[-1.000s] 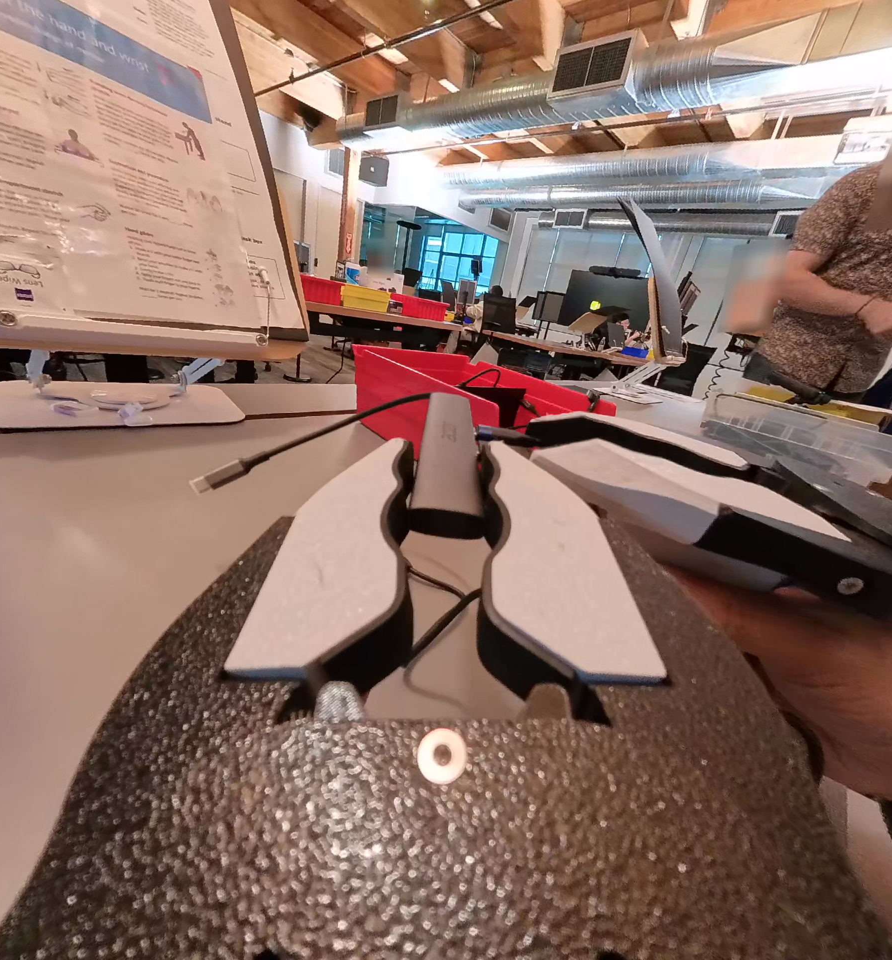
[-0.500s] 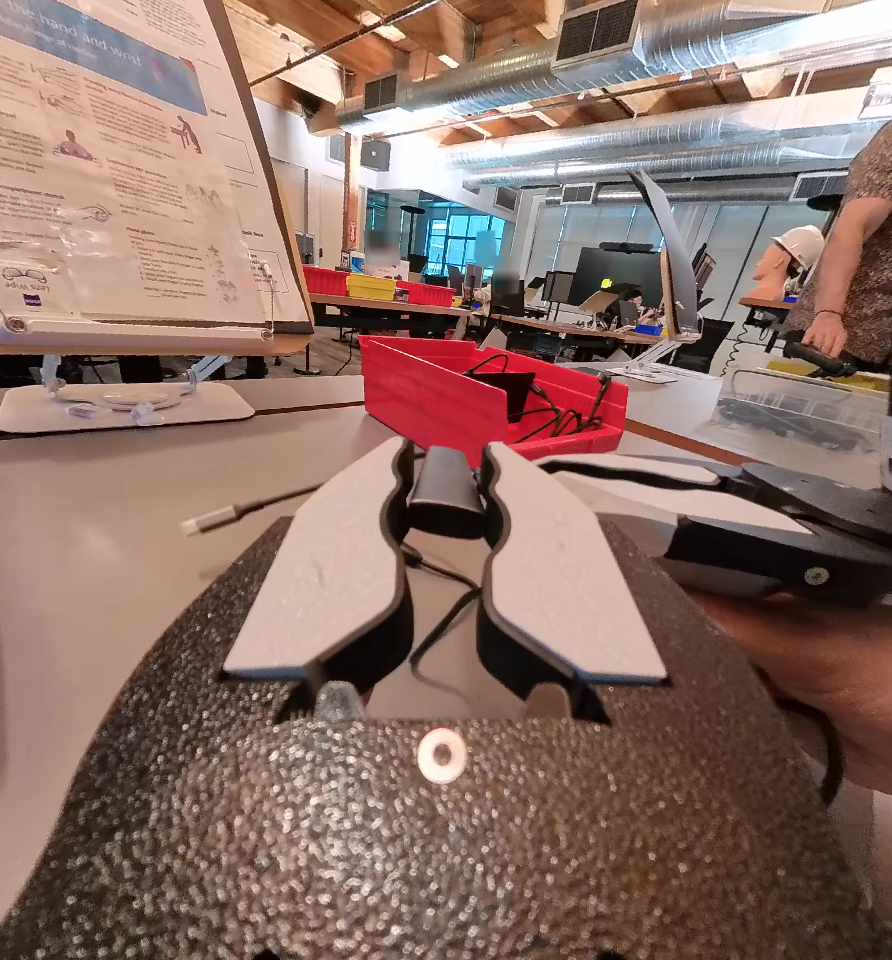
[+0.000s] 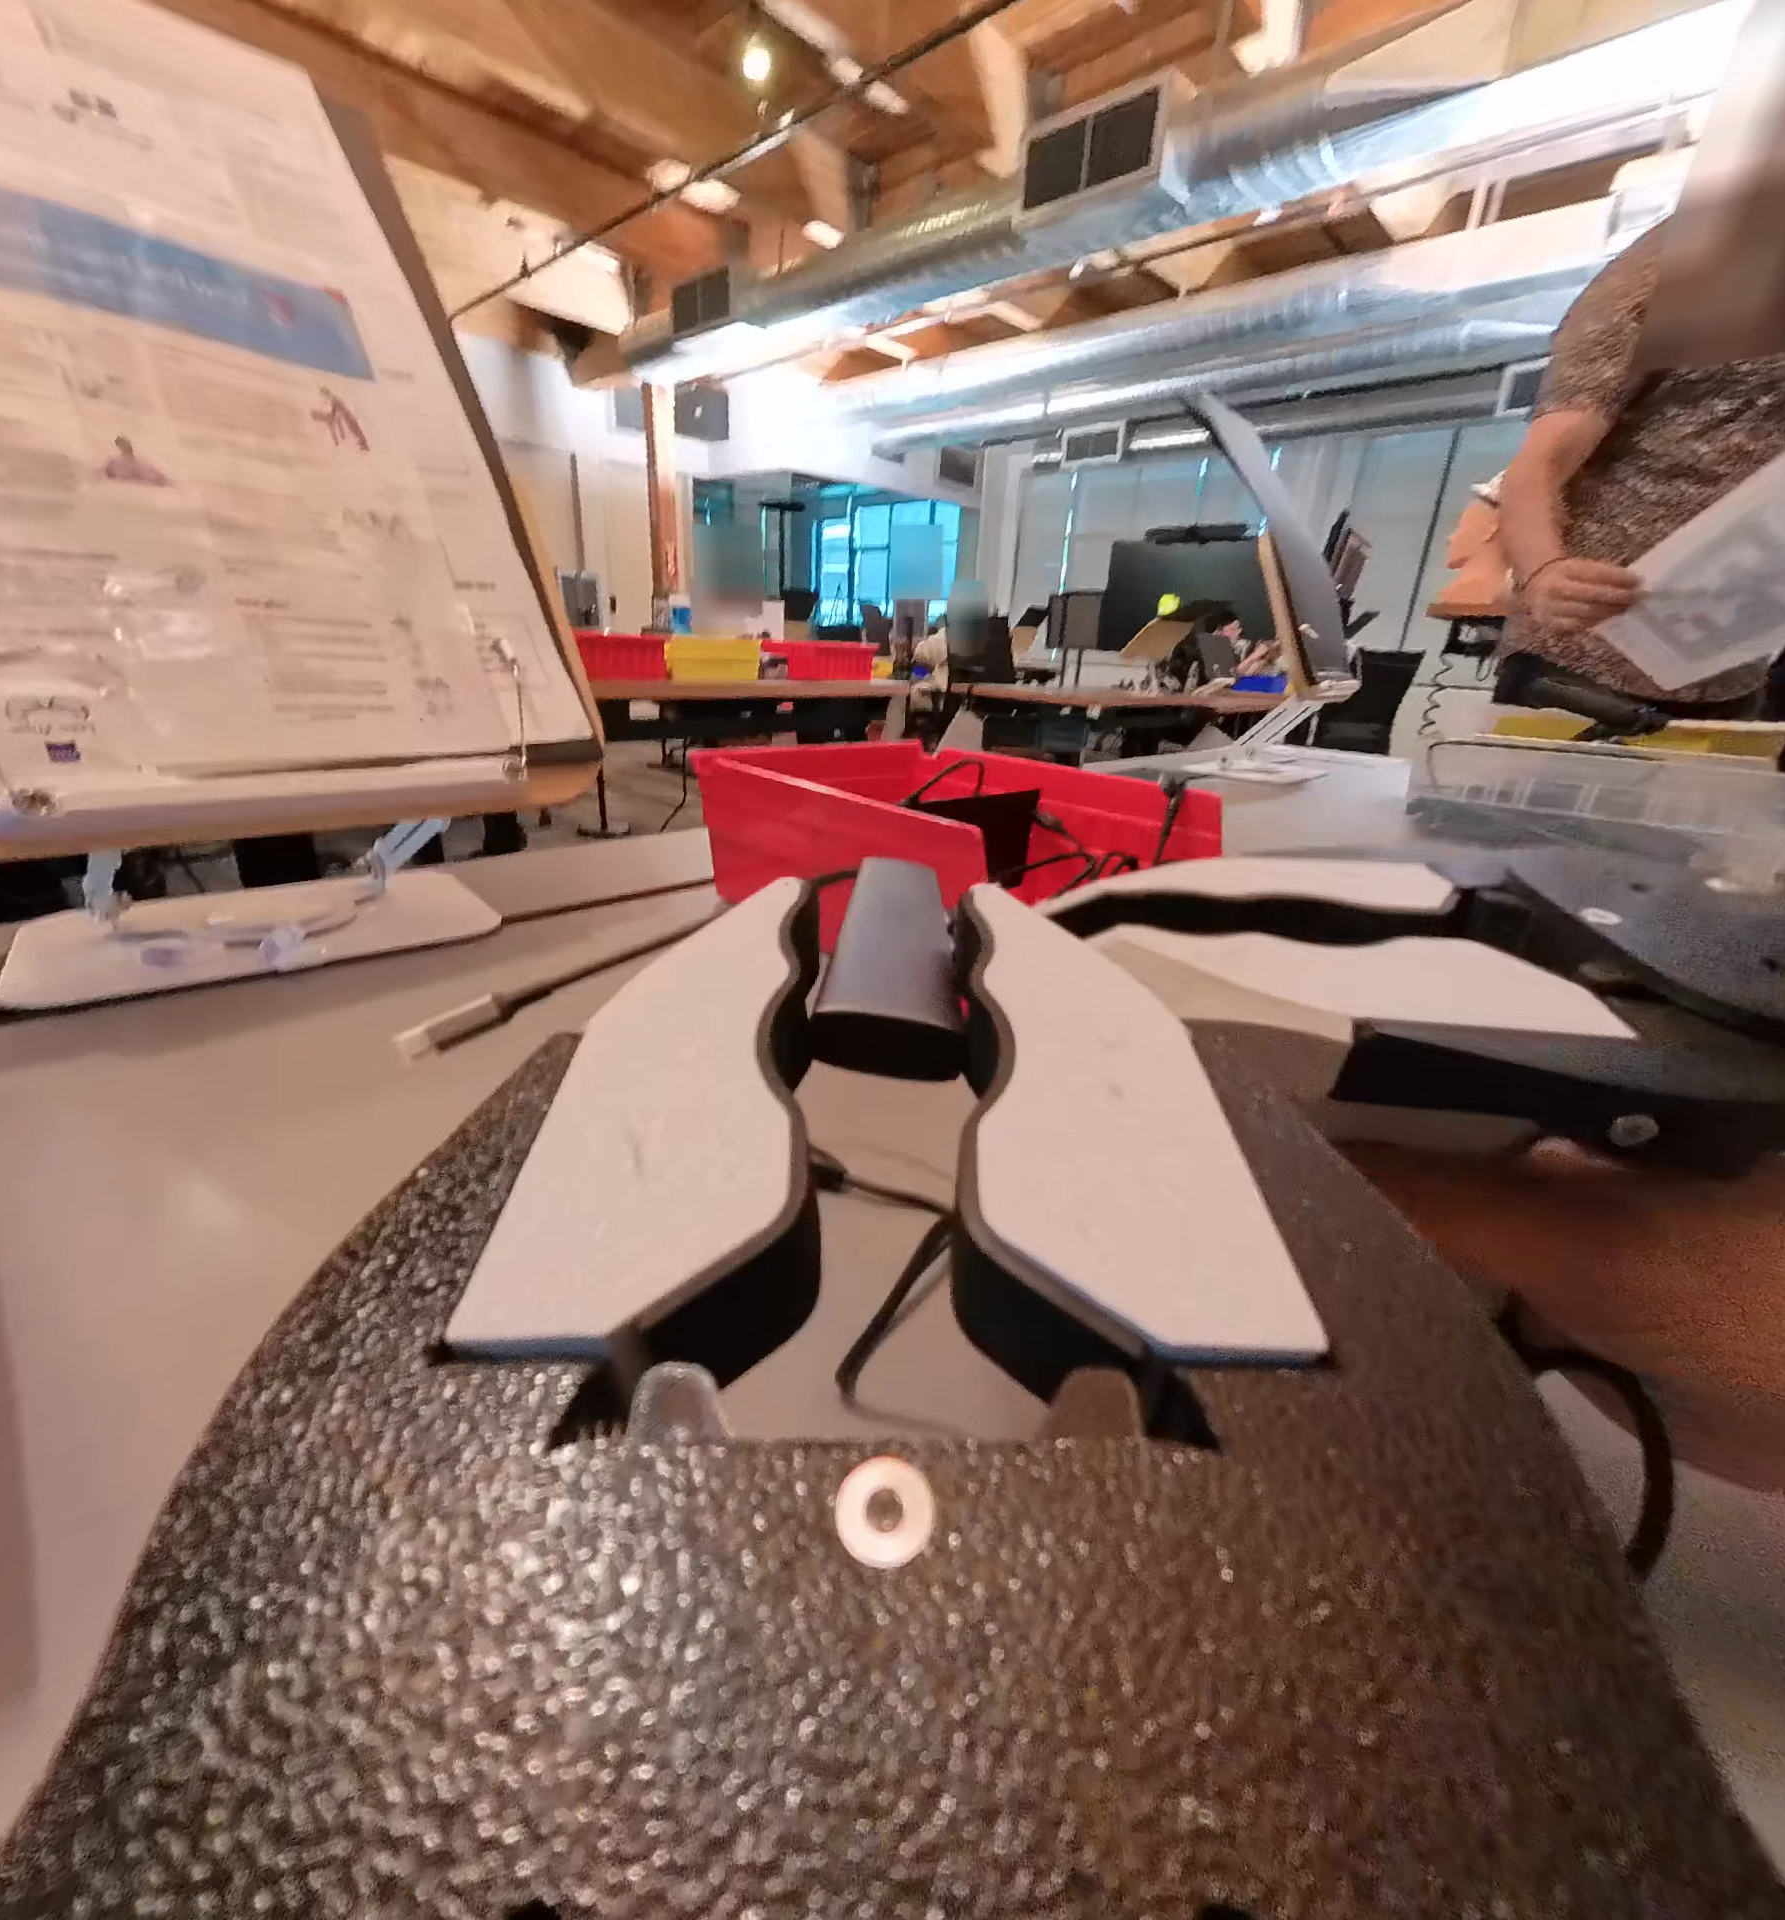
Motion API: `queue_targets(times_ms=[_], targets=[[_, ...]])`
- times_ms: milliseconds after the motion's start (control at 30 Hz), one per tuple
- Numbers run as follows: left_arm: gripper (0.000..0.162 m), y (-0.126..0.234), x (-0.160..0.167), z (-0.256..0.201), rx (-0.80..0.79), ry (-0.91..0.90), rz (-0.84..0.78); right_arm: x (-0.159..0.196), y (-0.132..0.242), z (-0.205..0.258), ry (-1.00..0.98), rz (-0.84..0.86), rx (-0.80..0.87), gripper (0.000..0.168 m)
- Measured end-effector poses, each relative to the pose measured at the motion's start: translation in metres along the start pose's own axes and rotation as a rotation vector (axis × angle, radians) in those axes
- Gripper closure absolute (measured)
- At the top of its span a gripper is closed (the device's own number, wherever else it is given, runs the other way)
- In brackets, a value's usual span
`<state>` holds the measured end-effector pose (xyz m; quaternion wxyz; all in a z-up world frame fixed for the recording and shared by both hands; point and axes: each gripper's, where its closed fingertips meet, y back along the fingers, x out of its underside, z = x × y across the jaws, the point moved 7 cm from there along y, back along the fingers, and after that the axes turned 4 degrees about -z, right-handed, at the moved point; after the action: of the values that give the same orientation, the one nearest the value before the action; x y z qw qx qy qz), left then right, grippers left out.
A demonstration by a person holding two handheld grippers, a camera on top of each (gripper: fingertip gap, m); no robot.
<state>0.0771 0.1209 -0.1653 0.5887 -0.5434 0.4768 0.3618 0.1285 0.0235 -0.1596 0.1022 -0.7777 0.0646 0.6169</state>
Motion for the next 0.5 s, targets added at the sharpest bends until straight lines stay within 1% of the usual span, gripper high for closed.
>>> queue_targets(times_ms=[33,100,167,267,300,433,500], targets=[[0.137,0.0,-0.002,-0.002,0.014,-0.003,-0.025,-0.007,0.002,0.001,0.102,-0.014,0.016,0.156],[0.137,0.001,-0.004,-0.005,0.043,-0.018,-0.041,-0.019,0.005,0.004,0.291,-0.032,0.04,0.156],[0.134,0.001,-0.006,-0.007,0.075,-0.027,-0.034,-0.025,0.007,0.004,0.42,-0.018,0.046,0.156],[0.13,0.001,-0.006,-0.007,0.084,-0.018,-0.019,-0.03,0.01,0.0,0.425,-0.045,0.073,0.156],[0.131,0.0,-0.005,-0.007,0.086,-0.016,-0.014,-0.03,0.01,0.0,0.427,-0.041,0.07,0.156],[0.134,-0.002,-0.003,-0.007,0.078,-0.01,0.027,-0.025,0.011,0.001,0.579,0.0,0.088,0.156],[0.138,-0.004,-0.001,-0.007,0.064,-0.036,0.057,-0.023,0.011,0.002,0.647,0.018,0.096,0.156]])
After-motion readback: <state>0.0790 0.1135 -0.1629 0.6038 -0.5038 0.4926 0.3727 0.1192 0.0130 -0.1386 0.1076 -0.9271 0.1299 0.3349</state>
